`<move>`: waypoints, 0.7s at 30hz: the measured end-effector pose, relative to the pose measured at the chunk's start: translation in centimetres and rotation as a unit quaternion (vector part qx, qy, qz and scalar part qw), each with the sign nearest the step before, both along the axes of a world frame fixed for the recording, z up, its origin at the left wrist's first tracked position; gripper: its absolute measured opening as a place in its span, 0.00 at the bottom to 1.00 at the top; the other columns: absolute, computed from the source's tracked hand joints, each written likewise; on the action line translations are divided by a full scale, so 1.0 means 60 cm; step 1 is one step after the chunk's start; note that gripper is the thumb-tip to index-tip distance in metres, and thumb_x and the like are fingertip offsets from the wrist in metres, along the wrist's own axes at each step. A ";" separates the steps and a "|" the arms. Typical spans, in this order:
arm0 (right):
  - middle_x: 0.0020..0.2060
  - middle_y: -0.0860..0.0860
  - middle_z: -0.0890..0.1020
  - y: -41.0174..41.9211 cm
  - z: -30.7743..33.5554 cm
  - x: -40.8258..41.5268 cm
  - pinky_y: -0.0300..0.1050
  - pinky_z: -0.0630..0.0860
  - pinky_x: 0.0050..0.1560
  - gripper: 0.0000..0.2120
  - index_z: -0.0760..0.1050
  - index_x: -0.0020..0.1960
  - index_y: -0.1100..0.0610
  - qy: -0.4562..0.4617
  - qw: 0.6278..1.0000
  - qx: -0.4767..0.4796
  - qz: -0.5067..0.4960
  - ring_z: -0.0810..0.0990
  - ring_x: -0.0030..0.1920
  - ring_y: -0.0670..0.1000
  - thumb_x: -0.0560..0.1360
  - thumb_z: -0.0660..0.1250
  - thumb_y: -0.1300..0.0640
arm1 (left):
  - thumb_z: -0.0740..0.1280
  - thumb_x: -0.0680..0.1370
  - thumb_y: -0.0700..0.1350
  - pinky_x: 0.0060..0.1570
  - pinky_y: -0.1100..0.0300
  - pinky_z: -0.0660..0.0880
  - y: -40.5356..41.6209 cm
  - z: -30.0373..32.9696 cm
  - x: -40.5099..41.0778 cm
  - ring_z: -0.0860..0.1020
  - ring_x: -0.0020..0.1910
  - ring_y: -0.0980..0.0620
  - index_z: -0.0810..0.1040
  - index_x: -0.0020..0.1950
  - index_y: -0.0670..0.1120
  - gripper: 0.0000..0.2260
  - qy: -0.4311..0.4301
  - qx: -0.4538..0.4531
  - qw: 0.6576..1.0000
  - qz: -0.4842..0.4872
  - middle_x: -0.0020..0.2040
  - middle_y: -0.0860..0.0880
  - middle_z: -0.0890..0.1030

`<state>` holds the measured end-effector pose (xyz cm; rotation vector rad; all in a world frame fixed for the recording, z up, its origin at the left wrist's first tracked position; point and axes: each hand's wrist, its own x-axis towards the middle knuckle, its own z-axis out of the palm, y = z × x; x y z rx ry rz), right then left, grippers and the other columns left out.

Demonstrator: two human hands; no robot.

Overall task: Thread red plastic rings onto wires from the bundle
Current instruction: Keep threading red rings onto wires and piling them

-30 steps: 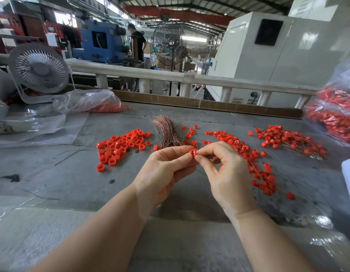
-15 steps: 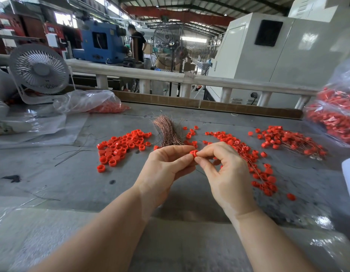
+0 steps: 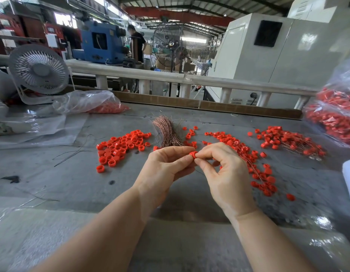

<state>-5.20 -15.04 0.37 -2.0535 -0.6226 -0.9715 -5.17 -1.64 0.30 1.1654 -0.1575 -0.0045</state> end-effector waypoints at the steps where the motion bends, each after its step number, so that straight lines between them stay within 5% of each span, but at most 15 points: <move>1: 0.38 0.50 0.79 0.000 0.000 0.000 0.43 0.74 0.44 0.04 0.80 0.39 0.60 -0.001 1.000 0.000 0.000 0.77 0.41 0.49 0.68 0.72 0.67 | 0.65 0.73 0.32 0.39 0.64 0.79 0.000 0.000 0.000 0.82 0.35 0.55 0.80 0.45 0.42 0.07 0.000 0.000 1.000 0.000 0.36 0.47 0.84; 13: 0.38 0.50 0.79 0.001 -0.001 0.000 0.47 0.76 0.44 0.04 0.79 0.40 0.61 0.014 1.000 -0.004 0.013 0.77 0.42 0.50 0.69 0.71 0.68 | 0.66 0.73 0.32 0.39 0.65 0.79 0.001 0.000 0.000 0.82 0.36 0.55 0.81 0.43 0.42 0.08 0.002 0.005 1.000 0.004 0.37 0.47 0.84; 21: 0.38 0.50 0.81 0.003 -0.003 0.000 0.41 0.74 0.45 0.04 0.80 0.40 0.61 0.001 1.000 -0.002 -0.003 0.79 0.41 0.49 0.68 0.71 0.68 | 0.65 0.72 0.30 0.40 0.64 0.79 0.002 0.001 -0.001 0.83 0.38 0.53 0.82 0.42 0.42 0.09 0.005 -0.012 1.000 0.001 0.38 0.45 0.84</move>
